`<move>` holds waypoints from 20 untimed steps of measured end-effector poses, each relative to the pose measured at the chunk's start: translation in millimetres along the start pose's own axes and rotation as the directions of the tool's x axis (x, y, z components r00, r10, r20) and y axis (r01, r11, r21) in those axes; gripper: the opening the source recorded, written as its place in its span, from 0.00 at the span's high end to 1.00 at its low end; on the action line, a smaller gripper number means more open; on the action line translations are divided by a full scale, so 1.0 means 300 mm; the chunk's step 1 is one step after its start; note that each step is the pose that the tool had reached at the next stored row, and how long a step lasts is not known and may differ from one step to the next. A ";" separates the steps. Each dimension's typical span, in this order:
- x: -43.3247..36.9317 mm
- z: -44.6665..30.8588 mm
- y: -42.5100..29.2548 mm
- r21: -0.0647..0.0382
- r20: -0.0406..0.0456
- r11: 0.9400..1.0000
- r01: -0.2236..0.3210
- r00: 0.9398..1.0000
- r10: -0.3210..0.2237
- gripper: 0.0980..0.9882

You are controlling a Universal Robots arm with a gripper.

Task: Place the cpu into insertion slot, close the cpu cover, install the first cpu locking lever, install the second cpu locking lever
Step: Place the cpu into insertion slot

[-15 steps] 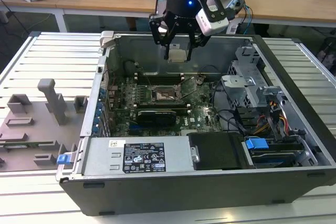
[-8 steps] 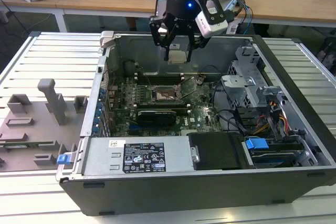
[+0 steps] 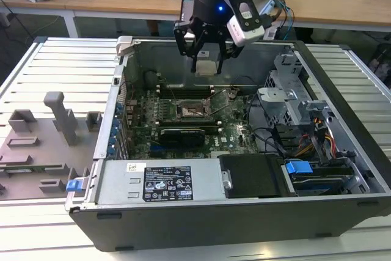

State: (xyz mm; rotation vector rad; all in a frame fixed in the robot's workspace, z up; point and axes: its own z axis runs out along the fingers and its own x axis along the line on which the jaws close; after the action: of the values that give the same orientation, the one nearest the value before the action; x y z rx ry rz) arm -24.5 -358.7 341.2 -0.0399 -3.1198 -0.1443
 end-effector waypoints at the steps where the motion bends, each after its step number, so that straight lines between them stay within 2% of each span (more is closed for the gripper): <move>1: 0.000 0.002 0.000 0.000 0.000 1.000 0.000 1.000 0.000 0.50; 20: -0.001 0.041 -0.004 0.000 0.000 1.000 0.000 1.000 0.000 0.50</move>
State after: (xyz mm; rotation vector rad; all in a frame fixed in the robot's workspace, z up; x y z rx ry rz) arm -24.5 -358.7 328.8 -0.0399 -3.1198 -0.1442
